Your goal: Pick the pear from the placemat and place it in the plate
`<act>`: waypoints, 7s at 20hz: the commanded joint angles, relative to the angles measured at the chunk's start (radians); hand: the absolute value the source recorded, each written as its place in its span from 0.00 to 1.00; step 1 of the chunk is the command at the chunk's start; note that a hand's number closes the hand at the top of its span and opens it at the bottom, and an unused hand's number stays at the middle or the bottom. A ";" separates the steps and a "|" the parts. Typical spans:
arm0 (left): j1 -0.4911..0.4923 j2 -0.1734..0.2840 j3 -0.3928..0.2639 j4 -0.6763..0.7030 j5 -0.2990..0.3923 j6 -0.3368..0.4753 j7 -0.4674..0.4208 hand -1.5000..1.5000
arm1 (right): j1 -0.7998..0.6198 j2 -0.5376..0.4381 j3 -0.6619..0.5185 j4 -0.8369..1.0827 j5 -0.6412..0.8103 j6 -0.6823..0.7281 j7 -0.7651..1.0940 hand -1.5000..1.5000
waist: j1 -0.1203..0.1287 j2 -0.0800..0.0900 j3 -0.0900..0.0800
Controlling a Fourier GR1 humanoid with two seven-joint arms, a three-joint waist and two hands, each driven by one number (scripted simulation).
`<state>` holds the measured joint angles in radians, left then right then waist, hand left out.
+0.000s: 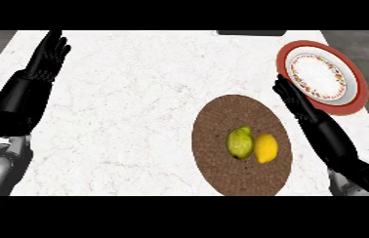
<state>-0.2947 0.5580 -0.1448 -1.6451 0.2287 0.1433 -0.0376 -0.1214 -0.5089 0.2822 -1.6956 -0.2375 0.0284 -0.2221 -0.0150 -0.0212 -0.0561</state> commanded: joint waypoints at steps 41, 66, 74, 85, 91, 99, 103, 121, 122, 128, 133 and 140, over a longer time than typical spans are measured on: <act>0.305 -0.335 -0.128 0.256 0.022 0.045 0.164 0.50 | 0.234 -0.048 -0.019 -0.363 0.515 -0.459 1.065 0.00 | 0.027 0.023 0.055; 0.270 -0.373 -0.025 0.288 -0.019 -0.024 0.197 0.50 | 0.071 0.228 0.047 -0.027 0.727 -0.308 1.132 0.00 | 0.014 0.022 0.056; 0.304 -0.367 0.015 0.249 -0.025 -0.059 0.209 0.50 | 0.060 0.337 0.077 0.087 0.792 -0.318 1.065 0.00 | 0.017 0.022 0.056; 0.298 -0.408 -0.006 0.164 -0.079 -0.019 0.314 0.50 | 0.061 0.312 0.069 0.135 0.830 -0.216 0.971 1.00 | 0.014 0.021 0.056; 0.295 -0.419 0.048 0.280 -0.082 -0.069 0.192 0.50 | 0.012 0.354 0.059 0.156 0.963 -0.254 0.987 1.00 | 0.013 0.021 0.056; 0.322 -0.412 0.026 0.190 -0.084 -0.063 0.248 0.50 | -0.181 0.324 0.250 0.160 1.163 -0.184 0.873 1.00 | 0.031 0.021 0.056; 0.315 -0.421 0.032 0.214 -0.083 -0.065 0.241 0.50 | -0.172 0.343 0.242 0.092 1.292 -0.366 0.843 1.00 | 0.015 0.020 0.056; 0.285 -0.444 0.037 0.212 -0.109 -0.053 0.278 0.50 | -0.140 0.249 -0.278 0.132 0.878 -0.657 0.581 1.00 | 0.019 0.025 0.057; 0.312 -0.440 0.031 0.197 -0.110 -0.060 0.269 0.50 | -0.141 0.174 -0.333 0.117 0.820 -0.609 0.553 1.00 | 0.017 0.024 0.058; 0.305 -0.448 0.036 0.221 -0.105 -0.082 0.242 0.50 | -0.249 0.142 -0.476 0.459 0.743 -0.725 0.307 1.00 | 0.029 0.029 0.058; 0.318 -0.422 0.047 0.179 -0.099 -0.094 0.290 0.50 | -0.409 0.095 -0.581 0.778 0.614 -0.707 0.065 1.00 | 0.042 0.030 0.059; 0.290 -0.466 0.022 0.220 -0.125 -0.077 0.256 0.50 | -0.556 -0.061 -0.734 1.110 0.522 -0.628 -0.163 1.00 | 0.062 0.044 0.061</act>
<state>-0.0125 0.1159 -0.1031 -1.4678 0.1173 0.0596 0.2196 -0.6214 -0.5030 -0.3765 -0.7403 0.3374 -0.6275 -0.2565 0.0390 0.0119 0.0073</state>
